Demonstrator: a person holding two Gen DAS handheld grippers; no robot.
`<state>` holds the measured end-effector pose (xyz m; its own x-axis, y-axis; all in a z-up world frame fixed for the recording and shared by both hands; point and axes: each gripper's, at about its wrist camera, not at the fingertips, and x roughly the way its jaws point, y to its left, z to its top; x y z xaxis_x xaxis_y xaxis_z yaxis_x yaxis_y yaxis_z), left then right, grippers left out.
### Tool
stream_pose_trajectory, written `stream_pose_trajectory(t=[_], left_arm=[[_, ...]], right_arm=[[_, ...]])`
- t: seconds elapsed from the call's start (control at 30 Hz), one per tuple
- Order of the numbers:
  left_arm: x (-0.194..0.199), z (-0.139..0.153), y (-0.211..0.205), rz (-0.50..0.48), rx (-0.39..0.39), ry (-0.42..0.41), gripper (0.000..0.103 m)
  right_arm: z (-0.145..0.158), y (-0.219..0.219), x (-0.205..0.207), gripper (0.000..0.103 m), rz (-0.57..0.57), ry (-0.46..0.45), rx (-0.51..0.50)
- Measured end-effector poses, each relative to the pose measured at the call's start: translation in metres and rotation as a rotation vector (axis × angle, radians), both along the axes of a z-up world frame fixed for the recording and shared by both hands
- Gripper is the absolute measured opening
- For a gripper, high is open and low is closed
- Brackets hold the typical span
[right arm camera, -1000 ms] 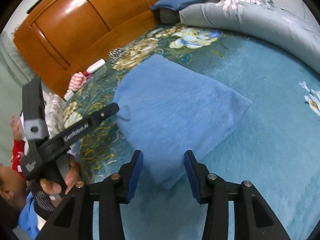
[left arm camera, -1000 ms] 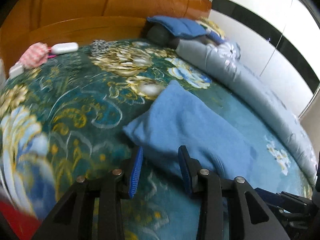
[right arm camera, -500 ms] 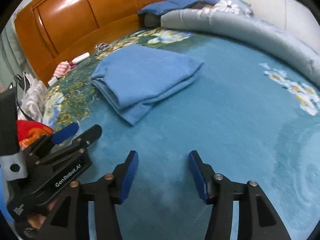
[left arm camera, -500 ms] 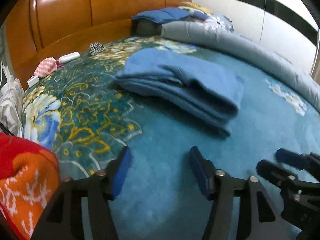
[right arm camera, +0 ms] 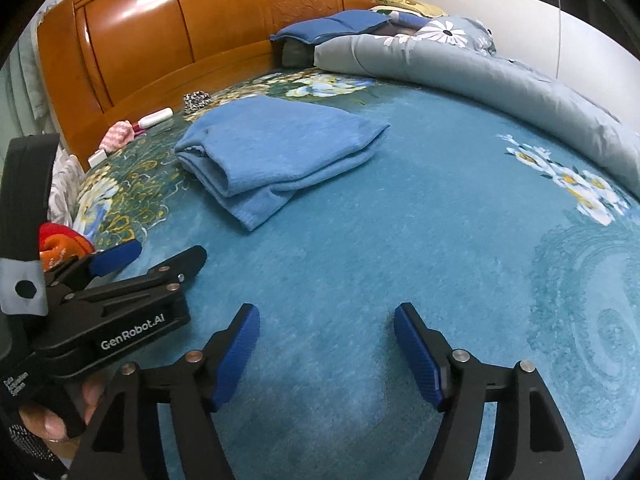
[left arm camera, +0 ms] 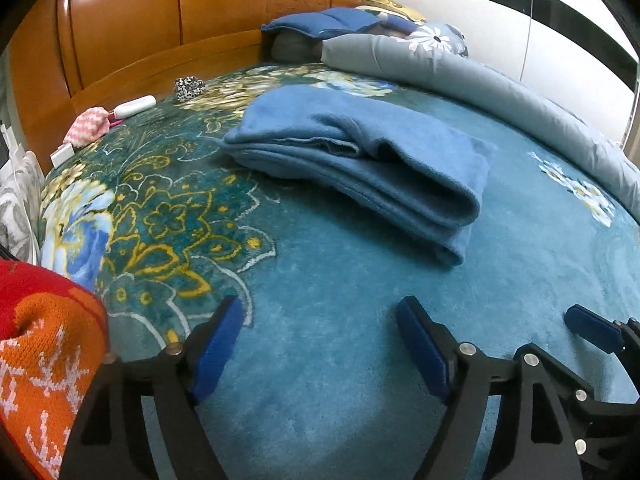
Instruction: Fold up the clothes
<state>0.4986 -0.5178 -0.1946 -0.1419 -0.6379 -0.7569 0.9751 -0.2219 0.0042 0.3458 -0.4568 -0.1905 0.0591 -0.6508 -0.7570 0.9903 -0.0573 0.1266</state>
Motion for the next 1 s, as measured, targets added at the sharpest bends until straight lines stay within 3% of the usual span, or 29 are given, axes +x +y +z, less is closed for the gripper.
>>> stream_pose_trajectory(t=[0.37, 0.83, 1.0], left_arm=[[-0.003, 0.004, -0.001, 0.013, 0.001, -0.037, 0.083], [0.002, 0.036, 0.014, 0.041, -0.001, 0.03, 0.083], [0.005, 0.05, 0.018, 0.02, 0.004, 0.056, 0.083]], right_arm=[[0.0, -0.003, 0.007, 0.086, 0.03, 0.02, 0.018], [0.031, 0.005, 0.0, 0.099, -0.016, 0.074, -0.008], [0.045, 0.011, -0.001, 0.101, -0.025, 0.047, -0.027]])
